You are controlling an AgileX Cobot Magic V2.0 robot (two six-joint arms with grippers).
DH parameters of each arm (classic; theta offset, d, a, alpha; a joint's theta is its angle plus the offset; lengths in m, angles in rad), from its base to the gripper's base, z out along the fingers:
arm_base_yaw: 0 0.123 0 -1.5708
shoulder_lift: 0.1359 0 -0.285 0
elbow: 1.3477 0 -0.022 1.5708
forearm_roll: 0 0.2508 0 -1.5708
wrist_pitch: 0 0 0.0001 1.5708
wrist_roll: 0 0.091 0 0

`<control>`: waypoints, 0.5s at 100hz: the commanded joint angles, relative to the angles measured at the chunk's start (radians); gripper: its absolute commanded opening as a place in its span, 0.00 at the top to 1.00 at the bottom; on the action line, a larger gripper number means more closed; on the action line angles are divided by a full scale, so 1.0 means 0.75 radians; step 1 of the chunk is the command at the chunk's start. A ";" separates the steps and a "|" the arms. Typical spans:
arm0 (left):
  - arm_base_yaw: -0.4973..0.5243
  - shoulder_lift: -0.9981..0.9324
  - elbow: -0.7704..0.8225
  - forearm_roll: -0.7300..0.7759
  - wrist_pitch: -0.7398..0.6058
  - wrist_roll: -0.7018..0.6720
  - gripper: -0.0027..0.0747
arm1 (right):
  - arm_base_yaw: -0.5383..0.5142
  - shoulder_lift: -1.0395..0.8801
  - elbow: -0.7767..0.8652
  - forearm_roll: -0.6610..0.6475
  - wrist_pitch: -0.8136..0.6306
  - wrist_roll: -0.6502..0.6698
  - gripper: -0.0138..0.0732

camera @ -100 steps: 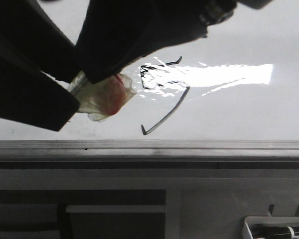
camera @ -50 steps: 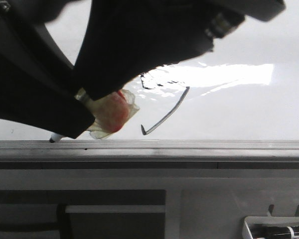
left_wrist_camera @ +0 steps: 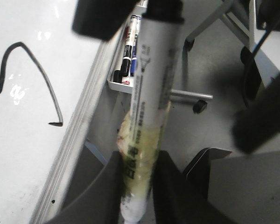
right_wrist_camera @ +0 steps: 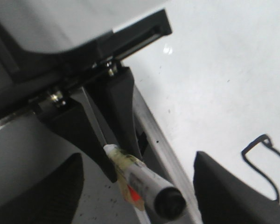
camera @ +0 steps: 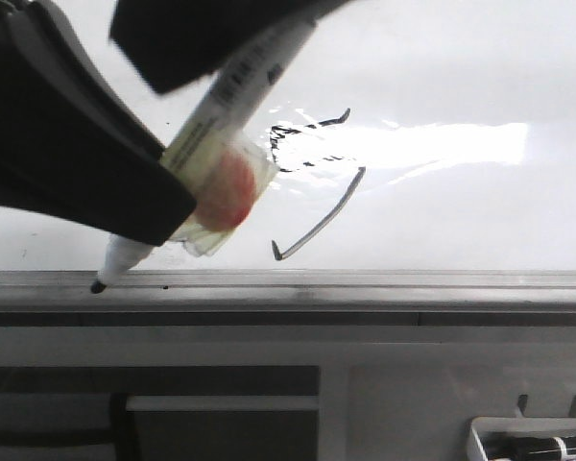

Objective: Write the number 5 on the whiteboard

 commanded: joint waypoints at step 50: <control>-0.001 0.136 0.067 -0.273 -0.920 -0.655 0.99 | -0.002 -0.462 -0.038 -0.220 0.243 0.131 0.91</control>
